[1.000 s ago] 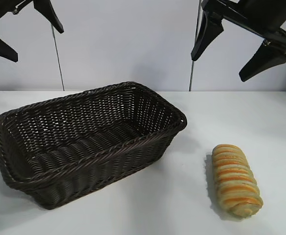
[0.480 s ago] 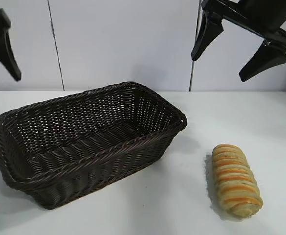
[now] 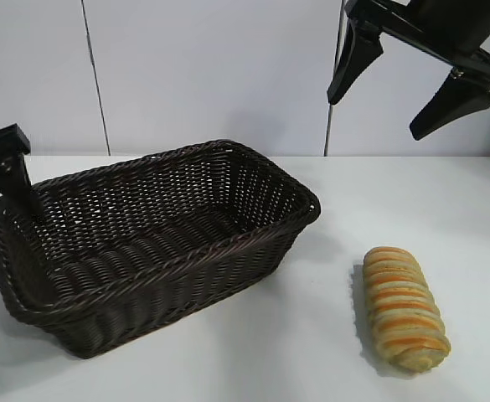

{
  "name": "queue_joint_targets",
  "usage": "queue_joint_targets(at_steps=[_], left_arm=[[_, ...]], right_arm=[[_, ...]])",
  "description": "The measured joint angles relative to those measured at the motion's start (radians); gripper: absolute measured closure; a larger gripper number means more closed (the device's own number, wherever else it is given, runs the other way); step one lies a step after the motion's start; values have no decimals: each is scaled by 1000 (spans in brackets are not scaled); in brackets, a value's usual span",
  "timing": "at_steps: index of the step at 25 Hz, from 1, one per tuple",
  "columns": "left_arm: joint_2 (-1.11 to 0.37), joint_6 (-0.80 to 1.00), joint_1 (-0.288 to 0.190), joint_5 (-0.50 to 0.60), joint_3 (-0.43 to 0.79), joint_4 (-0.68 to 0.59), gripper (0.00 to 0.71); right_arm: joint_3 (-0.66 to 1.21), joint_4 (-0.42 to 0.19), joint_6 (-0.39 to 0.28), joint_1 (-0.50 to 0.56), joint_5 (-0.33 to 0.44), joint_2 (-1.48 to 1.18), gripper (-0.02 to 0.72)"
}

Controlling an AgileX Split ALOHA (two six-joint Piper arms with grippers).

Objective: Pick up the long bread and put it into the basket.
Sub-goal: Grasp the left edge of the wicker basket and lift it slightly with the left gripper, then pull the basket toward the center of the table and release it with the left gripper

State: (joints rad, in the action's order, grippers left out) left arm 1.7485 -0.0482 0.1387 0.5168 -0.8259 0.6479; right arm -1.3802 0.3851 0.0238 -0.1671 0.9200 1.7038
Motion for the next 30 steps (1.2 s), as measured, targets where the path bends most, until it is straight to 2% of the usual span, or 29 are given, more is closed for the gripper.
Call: queue_joint_targets(at_steps=[2,4,6,9,11,12,19,25,30], left_arm=[[25,-24,0,-1,0,22,20],[37,-31,0,-6,0,27,79],[41,-36,0,-11,0,27,209],[41,-38,0,-19,-3,38,478],[41,-35,1,-15,-14,43,591],[43,-41,1,-12,-18,41,610],[52,-62,0,83,-113,14,610],[53,-127,0,254,-291,-12,610],[58,-135,1,350,-429,-126,610]], right_arm=[[0,0,0,0,0,0,8],[0,0,0,0,0,0,8],[0,0,0,0,0,0,8],[0,0,0,0,0,0,8],[0,0,0,0,0,0,8],[0,0,0,0,0,0,8],[0,0,0,0,0,0,8],[0,0,0,0,0,0,8],[0,2,0,0,4,0,8]])
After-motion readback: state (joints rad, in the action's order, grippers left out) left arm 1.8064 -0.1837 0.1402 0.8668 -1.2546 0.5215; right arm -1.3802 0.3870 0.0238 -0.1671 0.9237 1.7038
